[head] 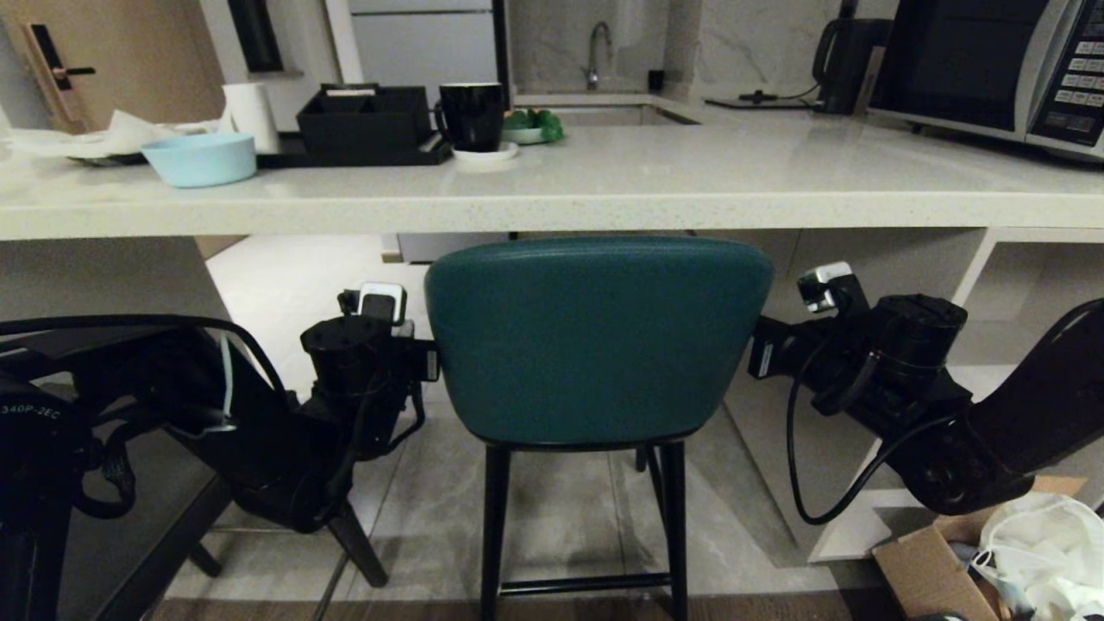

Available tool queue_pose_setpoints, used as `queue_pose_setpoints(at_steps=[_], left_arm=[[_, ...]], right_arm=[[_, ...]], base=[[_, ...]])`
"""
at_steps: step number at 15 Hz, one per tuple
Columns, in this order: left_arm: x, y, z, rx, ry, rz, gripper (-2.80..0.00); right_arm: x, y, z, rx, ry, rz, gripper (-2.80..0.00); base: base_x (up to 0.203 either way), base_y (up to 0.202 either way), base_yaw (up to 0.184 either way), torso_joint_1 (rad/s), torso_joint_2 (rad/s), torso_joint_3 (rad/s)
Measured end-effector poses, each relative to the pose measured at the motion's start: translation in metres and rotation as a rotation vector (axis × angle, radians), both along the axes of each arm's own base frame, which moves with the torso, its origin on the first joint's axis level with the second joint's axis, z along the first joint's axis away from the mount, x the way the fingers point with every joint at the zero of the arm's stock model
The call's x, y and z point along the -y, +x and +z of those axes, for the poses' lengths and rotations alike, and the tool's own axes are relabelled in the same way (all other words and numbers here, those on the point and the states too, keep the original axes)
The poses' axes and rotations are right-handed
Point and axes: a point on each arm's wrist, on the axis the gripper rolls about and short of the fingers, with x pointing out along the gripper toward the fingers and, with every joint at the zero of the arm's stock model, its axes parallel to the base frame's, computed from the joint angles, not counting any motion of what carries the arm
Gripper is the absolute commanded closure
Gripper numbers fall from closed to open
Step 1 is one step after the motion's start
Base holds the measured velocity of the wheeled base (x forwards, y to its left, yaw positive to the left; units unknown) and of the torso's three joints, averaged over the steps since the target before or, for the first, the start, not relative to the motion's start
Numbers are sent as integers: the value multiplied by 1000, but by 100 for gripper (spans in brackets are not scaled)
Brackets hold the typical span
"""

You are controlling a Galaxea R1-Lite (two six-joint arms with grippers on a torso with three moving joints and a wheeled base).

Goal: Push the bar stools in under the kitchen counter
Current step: Push the blue chair back under the dining table

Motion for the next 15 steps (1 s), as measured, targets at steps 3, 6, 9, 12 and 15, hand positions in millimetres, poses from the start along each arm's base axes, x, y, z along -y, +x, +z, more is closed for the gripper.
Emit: queue_pose_setpoints(at_steps=[3, 6, 9, 12, 15], left_arm=[[0, 0, 1, 10, -7, 0, 0], [2, -2, 0, 8, -9, -6, 0], [7, -14, -3, 32, -20, -28, 0], [8, -32, -13, 37, -18, -54, 0], [4, -53, -28, -59, 14, -79, 0]], right_arm=[[-1, -1, 0, 1, 0, 6, 0], [-1, -3, 1, 5, 3, 7, 0], [1, -10, 0, -4, 1, 7, 0], [4, -21, 0, 7, 9, 5, 0], [11, -39, 10, -16, 69, 5, 0]], base=[[188, 0, 3, 6, 2, 0], [47, 0, 2, 2, -1, 1], [0, 0, 0, 0, 0, 0], [0, 0, 0, 0, 0, 0], [0, 0, 0, 0, 0, 0]])
